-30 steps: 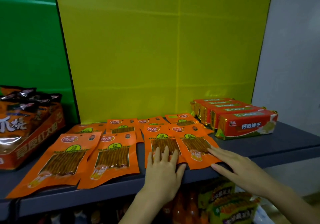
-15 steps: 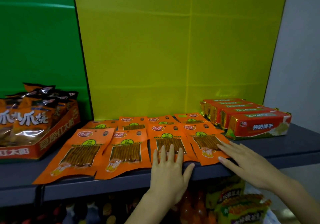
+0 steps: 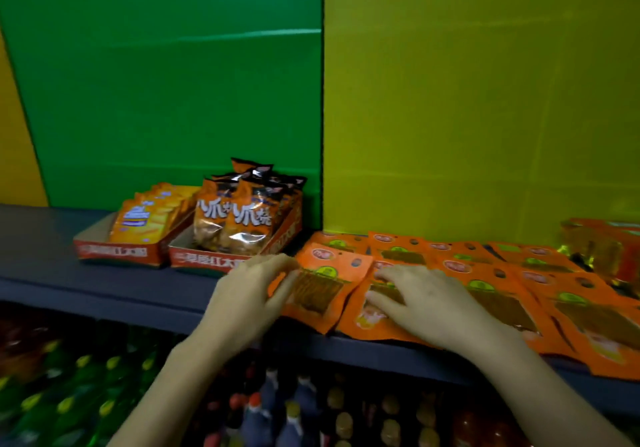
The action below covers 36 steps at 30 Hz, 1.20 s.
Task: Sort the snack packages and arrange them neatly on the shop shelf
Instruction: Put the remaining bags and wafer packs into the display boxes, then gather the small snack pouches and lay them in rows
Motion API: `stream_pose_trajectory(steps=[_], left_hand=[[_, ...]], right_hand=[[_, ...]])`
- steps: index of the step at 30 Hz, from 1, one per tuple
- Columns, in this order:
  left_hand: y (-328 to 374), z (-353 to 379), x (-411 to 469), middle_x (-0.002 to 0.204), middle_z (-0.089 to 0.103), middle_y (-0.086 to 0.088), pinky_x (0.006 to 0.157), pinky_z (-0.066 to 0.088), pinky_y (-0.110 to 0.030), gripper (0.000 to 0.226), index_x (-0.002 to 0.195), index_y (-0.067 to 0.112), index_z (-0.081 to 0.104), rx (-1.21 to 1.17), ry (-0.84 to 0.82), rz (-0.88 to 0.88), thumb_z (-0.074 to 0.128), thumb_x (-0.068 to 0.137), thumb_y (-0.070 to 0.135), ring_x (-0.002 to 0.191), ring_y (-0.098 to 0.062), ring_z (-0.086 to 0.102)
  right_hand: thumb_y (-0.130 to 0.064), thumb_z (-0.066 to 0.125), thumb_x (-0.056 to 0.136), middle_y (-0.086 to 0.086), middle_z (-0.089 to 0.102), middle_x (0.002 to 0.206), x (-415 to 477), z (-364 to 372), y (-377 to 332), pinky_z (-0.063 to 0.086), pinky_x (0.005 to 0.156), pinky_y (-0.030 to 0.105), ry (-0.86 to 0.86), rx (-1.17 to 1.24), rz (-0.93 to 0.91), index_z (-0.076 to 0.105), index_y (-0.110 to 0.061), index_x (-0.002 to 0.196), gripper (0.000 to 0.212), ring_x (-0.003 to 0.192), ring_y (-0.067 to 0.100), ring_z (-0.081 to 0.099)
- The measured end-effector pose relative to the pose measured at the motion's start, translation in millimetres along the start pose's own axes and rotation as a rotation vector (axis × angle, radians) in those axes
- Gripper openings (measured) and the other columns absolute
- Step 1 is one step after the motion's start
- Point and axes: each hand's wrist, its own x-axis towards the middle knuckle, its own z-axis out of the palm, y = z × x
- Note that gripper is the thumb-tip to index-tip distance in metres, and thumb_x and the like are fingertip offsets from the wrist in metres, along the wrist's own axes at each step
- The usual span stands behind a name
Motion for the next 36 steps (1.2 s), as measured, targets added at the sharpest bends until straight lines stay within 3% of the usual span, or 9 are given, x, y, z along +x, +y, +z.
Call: stream_pose_trajectory(steps=[4,8,11,14,17,21,23,29,36], left_hand=[[-46.2,35.3,-16.7,0.152,0.032,0.008,0.114,0.02,-0.025,0.102,0.142,0.035,0.036,-0.077,-0.328,-0.017,-0.003,0.064,0.089,0.142,-0.008,0.024],[-43.7,57.0,-19.8,0.158,0.01,0.013,0.117,0.001,-0.026,0.118,0.145,0.042,0.019,-0.013,-0.398,-0.023,-0.029,0.046,0.085,0.146,-0.006,0.001],[-33.5,58.7,-19.4,0.159,0.009,0.01,0.117,0.003,-0.028,0.107,0.146,0.042,0.017,0.052,-0.384,-0.011,-0.023,0.056,0.084,0.147,-0.008,0.003],[-22.5,63.8,-17.9,0.159,0.008,0.007,0.119,0.004,-0.033,0.06,0.147,0.04,0.015,0.117,-0.373,-0.027,0.007,0.091,0.06,0.147,-0.012,0.003],[-17.6,59.9,-19.0,0.159,0.011,0.008,0.12,0.002,-0.034,0.065,0.147,0.037,0.02,0.066,-0.314,-0.023,0.006,0.089,0.064,0.147,-0.012,0.004],[-60.0,10.7,-28.2,0.116,0.066,0.001,0.09,0.044,-0.024,0.056,0.115,0.021,0.064,0.009,0.15,0.024,0.029,0.09,0.056,0.107,-0.019,0.062],[-101.9,-23.8,-37.3,0.09,0.071,0.0,0.07,0.044,-0.027,0.039,0.094,0.017,0.069,0.107,0.261,0.002,0.041,0.088,0.042,0.081,-0.022,0.068],[-253.1,-129.8,-84.8,0.084,0.071,0.002,0.06,0.052,-0.032,0.045,0.088,0.019,0.068,0.321,0.161,-0.327,0.035,0.083,0.048,0.08,-0.024,0.068],[-412.7,-227.4,-166.6,0.084,0.07,0.0,0.054,0.033,-0.025,0.053,0.083,0.018,0.066,0.589,0.151,-0.423,0.025,0.078,0.051,0.081,-0.025,0.067]], right_hand=[[-0.062,0.024,0.092,-0.001,0.017,0.158,5.3,36.4,-17.7,0.021,0.116,0.039,-0.229,0.019,0.092,0.02,-0.025,0.149,0.068,0.145,0.022,0.019],[-0.077,-0.014,0.055,-0.005,-0.005,0.16,1.0,55.5,-16.4,0.0,0.119,0.041,-0.29,0.071,0.136,0.002,-0.032,0.151,0.106,0.148,0.02,-0.003],[-0.076,-0.011,0.056,-0.01,-0.005,0.159,-3.6,54.3,-8.2,-0.002,0.119,0.039,-0.287,0.117,0.138,0.003,-0.035,0.15,0.104,0.148,0.016,-0.005],[-0.076,-0.005,0.062,-0.012,-0.005,0.159,-6.9,49.2,-1.7,-0.004,0.12,0.037,-0.312,0.154,0.146,0.004,-0.036,0.15,0.097,0.147,0.012,-0.006],[-0.082,-0.014,0.059,-0.01,-0.003,0.16,-0.2,43.1,-6.2,-0.006,0.12,0.037,-0.312,0.089,0.151,0.005,-0.033,0.151,0.105,0.147,0.013,-0.007],[-0.065,0.02,0.09,-0.011,0.024,0.155,29.8,18.9,-65.1,0.023,0.111,0.028,-0.05,0.03,-0.003,0.023,-0.032,0.147,0.066,0.143,0.013,0.024],[-0.053,0.034,0.094,-0.014,0.043,0.142,49.3,12.5,-113.3,0.038,0.098,0.03,0.083,0.087,-0.121,0.037,-0.034,0.138,0.047,0.13,0.013,0.043],[-0.044,0.043,0.094,-0.006,0.059,0.126,127.9,49.1,-278.0,0.045,0.089,0.034,0.097,0.261,-0.422,0.053,-0.027,0.124,0.036,0.117,0.019,0.054],[-0.04,0.044,0.095,-0.005,0.057,0.129,198.4,86.6,-471.9,0.047,0.092,0.038,0.024,0.354,-0.594,0.05,-0.027,0.128,0.036,0.12,0.02,0.052]])
